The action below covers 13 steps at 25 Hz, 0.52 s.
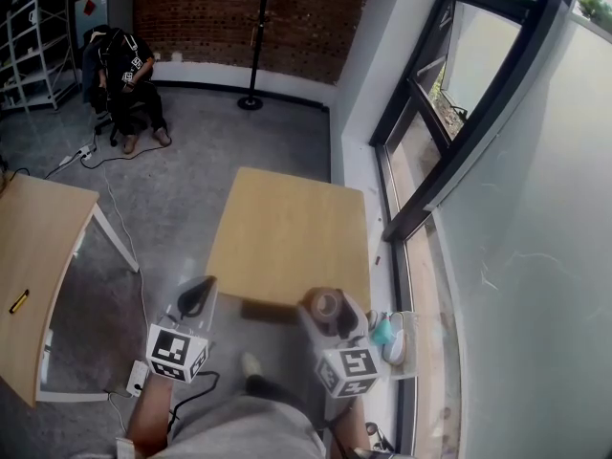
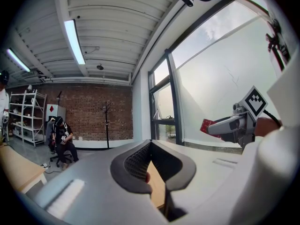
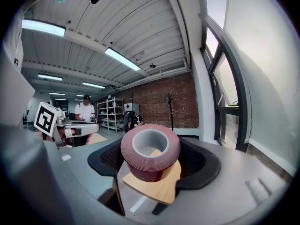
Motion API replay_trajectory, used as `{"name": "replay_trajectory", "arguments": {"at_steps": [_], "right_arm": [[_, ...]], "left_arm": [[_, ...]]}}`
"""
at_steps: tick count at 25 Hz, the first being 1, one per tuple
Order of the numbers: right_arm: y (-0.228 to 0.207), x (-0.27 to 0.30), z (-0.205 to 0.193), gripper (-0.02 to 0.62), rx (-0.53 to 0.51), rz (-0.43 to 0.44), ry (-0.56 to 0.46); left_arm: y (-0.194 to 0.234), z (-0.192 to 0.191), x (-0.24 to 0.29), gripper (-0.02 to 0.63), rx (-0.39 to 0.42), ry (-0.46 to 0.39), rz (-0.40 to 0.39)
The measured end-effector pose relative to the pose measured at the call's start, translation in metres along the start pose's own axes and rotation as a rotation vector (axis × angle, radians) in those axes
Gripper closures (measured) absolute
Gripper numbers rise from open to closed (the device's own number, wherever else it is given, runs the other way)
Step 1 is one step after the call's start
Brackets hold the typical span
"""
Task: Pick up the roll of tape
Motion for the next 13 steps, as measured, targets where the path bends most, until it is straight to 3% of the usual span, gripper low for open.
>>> {"name": "replay_trajectory", "arguments": {"at_steps": [13], "right_arm": [[0.0012,0.0007,0.0022,0.241,-0.029,0.009,0.009]], "left_arm": [[0.0018,-0.0008,0.0018,0.607,-0.008,0.003,0.007]]}}
Point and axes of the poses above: the fingertips, and each gripper's own axes: x forward along the fingers, y to its left, z out of its top, the point moved 4 cm from there along -x, backward along the fingers, and after that the axes turned 4 degrees about -z, right-handed, at the moved point
